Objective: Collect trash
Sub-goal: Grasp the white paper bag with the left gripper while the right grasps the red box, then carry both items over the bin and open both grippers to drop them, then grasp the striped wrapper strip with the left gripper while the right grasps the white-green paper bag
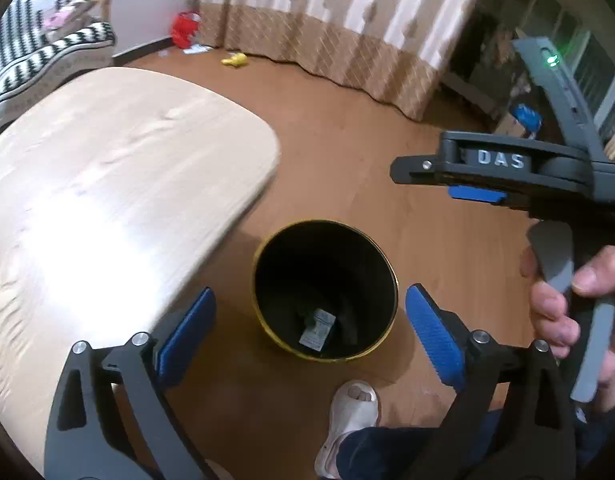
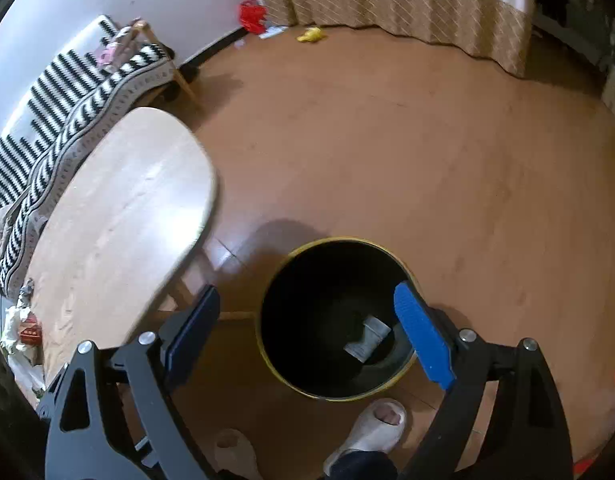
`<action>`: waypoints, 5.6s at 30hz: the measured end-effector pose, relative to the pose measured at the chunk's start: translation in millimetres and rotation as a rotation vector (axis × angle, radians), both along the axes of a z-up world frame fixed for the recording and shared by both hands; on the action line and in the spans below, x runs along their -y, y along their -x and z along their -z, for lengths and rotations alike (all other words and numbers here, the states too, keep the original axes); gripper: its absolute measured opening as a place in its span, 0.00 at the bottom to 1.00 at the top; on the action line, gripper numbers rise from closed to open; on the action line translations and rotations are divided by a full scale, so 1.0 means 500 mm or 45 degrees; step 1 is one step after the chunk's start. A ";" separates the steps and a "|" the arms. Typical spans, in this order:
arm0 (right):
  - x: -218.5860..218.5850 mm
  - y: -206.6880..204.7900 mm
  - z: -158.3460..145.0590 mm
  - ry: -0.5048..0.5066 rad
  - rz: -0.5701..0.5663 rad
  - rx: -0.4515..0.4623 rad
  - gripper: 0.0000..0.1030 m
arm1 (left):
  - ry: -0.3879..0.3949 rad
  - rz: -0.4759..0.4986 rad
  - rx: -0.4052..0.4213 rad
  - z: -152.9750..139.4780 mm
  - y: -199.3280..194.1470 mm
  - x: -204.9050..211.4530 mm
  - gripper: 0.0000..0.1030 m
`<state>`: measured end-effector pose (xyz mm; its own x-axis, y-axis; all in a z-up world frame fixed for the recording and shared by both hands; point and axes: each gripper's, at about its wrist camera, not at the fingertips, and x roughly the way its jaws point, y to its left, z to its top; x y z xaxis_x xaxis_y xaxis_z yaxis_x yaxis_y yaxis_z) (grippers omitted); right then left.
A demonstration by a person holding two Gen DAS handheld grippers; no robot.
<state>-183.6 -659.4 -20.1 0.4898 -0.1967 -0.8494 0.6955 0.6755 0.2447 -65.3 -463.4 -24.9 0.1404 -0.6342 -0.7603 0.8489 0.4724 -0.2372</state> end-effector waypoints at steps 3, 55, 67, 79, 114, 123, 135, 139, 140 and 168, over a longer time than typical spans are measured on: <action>-0.057 -0.055 -0.039 0.026 -0.092 0.062 0.86 | -0.010 -0.128 0.062 -0.038 -0.023 -0.094 0.94; -0.891 -0.674 0.035 0.160 -1.147 0.147 0.57 | -0.064 -1.202 0.075 -0.036 -0.302 -0.867 0.37; -0.802 -0.563 -0.052 0.177 -1.097 0.258 0.22 | 0.027 -1.133 0.079 -0.076 -0.299 -0.809 0.37; -0.544 -0.371 -0.119 0.182 -0.814 0.278 0.22 | 0.056 -0.852 0.089 -0.085 -0.263 -0.573 0.37; 0.008 0.113 -0.001 0.067 -0.014 -0.070 0.22 | 0.080 -0.109 0.002 0.001 -0.034 0.023 0.37; 0.007 0.109 -0.010 0.100 0.008 -0.057 0.84 | 0.048 -0.073 -0.001 0.023 -0.028 0.055 0.37; 0.010 0.119 -0.032 0.115 0.035 -0.016 0.84 | -0.004 0.006 -0.001 0.069 0.007 0.121 0.37; 0.013 0.123 -0.037 0.123 0.052 -0.006 0.84 | -0.012 0.025 0.003 0.085 0.010 0.147 0.44; 0.014 0.124 -0.038 0.123 0.056 -0.002 0.84 | -0.013 0.034 0.004 0.089 0.011 0.152 0.50; -0.408 -0.309 -0.098 0.110 -0.636 0.196 0.85 | -0.023 -0.786 0.260 -0.075 -0.223 -0.466 0.90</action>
<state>-29.1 -455.5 28.8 0.6593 0.0267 -0.7514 0.2440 0.9377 0.2474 46.3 -230.6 12.7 0.6180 -0.3780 -0.6894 0.4469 0.8903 -0.0876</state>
